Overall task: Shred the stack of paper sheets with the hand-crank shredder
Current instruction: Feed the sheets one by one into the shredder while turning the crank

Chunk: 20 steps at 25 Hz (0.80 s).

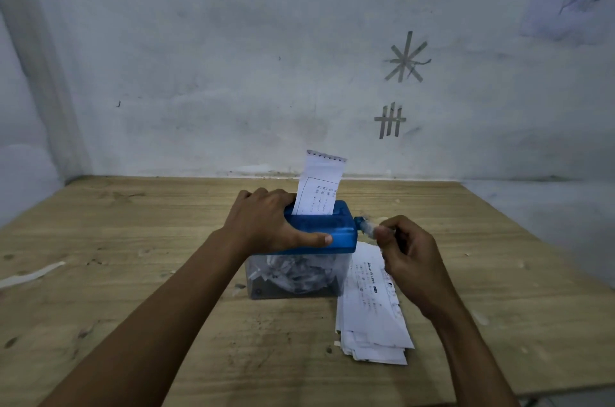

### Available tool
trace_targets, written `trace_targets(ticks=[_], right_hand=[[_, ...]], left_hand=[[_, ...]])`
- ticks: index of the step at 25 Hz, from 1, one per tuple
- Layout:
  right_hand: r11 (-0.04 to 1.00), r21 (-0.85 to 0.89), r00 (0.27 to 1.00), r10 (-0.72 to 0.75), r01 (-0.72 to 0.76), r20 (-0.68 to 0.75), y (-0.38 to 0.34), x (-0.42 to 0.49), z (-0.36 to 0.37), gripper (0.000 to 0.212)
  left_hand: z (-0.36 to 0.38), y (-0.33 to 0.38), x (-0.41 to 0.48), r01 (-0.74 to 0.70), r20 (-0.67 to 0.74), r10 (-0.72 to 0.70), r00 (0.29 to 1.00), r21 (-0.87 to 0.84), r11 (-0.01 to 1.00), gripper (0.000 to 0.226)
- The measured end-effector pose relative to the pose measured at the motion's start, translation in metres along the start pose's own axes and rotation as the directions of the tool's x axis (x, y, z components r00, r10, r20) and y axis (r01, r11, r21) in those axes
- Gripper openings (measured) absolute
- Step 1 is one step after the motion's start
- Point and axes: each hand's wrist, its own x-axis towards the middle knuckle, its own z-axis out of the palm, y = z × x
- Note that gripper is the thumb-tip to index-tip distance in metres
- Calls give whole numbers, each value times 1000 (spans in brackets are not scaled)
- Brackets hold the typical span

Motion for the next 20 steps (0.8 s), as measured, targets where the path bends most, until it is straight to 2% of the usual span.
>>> trace_targets(ticks=[2, 5, 8, 10, 12, 14, 16, 18, 20], right_hand=[[997, 48, 996, -51, 54, -67, -2, 14, 2, 19], [991, 130, 993, -16, 31, -117, -10, 53, 8, 22], [982, 157, 989, 123, -110, -76, 1, 90, 17, 35], [955, 115, 960, 279, -275, -21, 21, 104, 24, 38], [887, 99, 893, 448, -450, 48, 44, 111, 31, 29], [813, 151, 827, 555, -563, 91, 59, 112, 36, 12], [771, 145, 784, 605, -620, 138, 62, 103, 35, 9], [739, 95, 740, 643, -667, 196, 65, 87, 37, 19], [750, 70, 748, 640, -658, 175, 64, 66, 41, 24]], left_hand=[[2, -2, 0, -23, -10, 23, 1000, -11, 1000, 99], [5, -6, -1, -69, -26, 69, 997, -32, 997, 104], [8, -9, 0, -109, -54, 107, 993, -49, 993, 100], [8, -10, 2, -123, -74, 119, 990, -50, 991, 98], [7, -8, 2, -129, -61, 126, 990, -39, 991, 101], [5, -6, 1, -124, -39, 124, 992, 3, 992, 103], [4, -2, -2, -109, -21, 110, 994, 46, 993, 105], [6, 0, -4, -69, -6, 70, 998, 70, 995, 105], [6, 1, -5, -18, -1, 19, 1000, 55, 998, 103]])
